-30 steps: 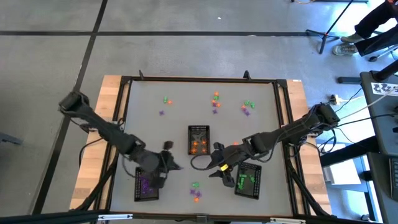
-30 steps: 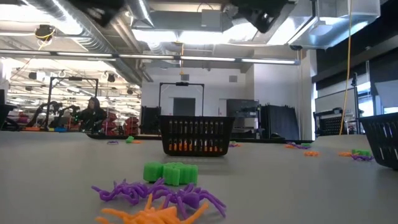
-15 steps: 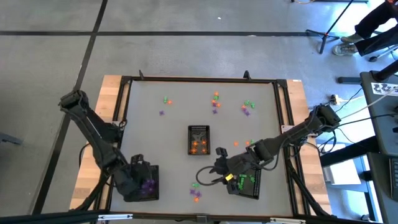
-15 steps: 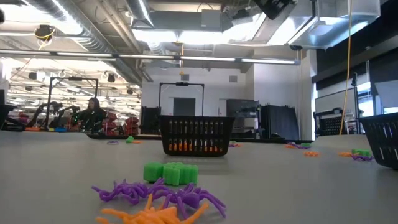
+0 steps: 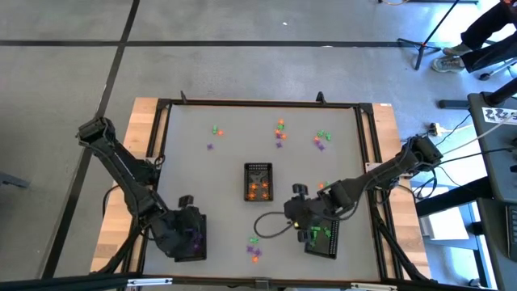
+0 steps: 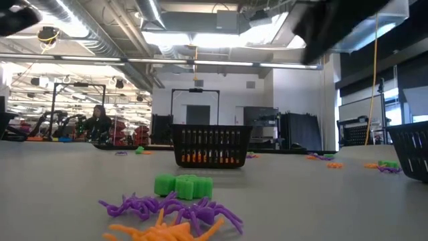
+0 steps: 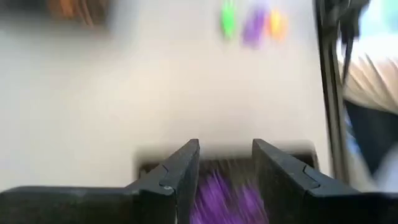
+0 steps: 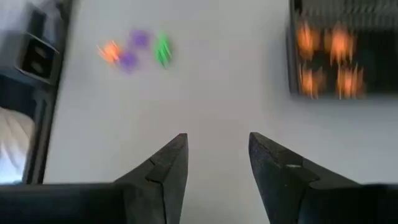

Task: Sort Halloween decoration
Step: Put the violet spider toy into the bottom left black bin

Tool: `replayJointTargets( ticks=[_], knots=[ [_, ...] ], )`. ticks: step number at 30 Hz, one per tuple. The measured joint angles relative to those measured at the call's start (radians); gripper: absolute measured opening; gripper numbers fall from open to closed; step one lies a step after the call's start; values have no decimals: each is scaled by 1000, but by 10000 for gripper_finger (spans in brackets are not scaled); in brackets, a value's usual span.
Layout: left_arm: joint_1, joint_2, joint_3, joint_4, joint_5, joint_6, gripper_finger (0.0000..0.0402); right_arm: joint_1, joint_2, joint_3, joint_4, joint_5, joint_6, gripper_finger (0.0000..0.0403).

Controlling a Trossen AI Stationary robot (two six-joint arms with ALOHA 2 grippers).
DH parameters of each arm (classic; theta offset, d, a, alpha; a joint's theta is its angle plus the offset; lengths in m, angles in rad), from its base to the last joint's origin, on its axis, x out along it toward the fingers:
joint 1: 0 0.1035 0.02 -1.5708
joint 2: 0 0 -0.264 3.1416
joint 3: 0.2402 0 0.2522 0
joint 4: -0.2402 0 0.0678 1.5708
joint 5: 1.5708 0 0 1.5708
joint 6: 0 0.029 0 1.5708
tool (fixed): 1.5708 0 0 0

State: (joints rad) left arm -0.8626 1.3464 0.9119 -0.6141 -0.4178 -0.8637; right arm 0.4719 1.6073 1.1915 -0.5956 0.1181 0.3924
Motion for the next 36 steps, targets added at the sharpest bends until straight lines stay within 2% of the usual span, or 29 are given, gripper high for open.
replayJointTargets(
  ticks=[3,6,9,13,16,21,25,30,36],
  knots=[
    [-14,-1,-13,113,-179,178,138,-17,0,-1,-84,-21,43,167],
    [-3,-9,-52,208,-243,286,138,-30,-15,-21,-143,7,51,167],
    [20,-43,-148,399,-249,380,138,-43,-52,-68,-153,21,70,167],
    [76,-118,-328,735,-186,536,138,-66,-112,-146,-114,22,76,167],
    [125,-163,-439,992,-179,653,138,-87,-167,-213,-112,29,106,167],
    [206,-176,-550,1325,-129,832,137,-163,-255,-357,-120,70,176,167],
    [270,-176,-584,1426,-58,910,137,-224,-298,-451,-116,23,178,167],
    [350,-176,-586,1421,-3,950,137,-230,-297,-516,-131,13,46,167],
    [429,-176,-586,1413,11,953,137,-230,-296,-535,-123,6,-80,167]
  ],
)
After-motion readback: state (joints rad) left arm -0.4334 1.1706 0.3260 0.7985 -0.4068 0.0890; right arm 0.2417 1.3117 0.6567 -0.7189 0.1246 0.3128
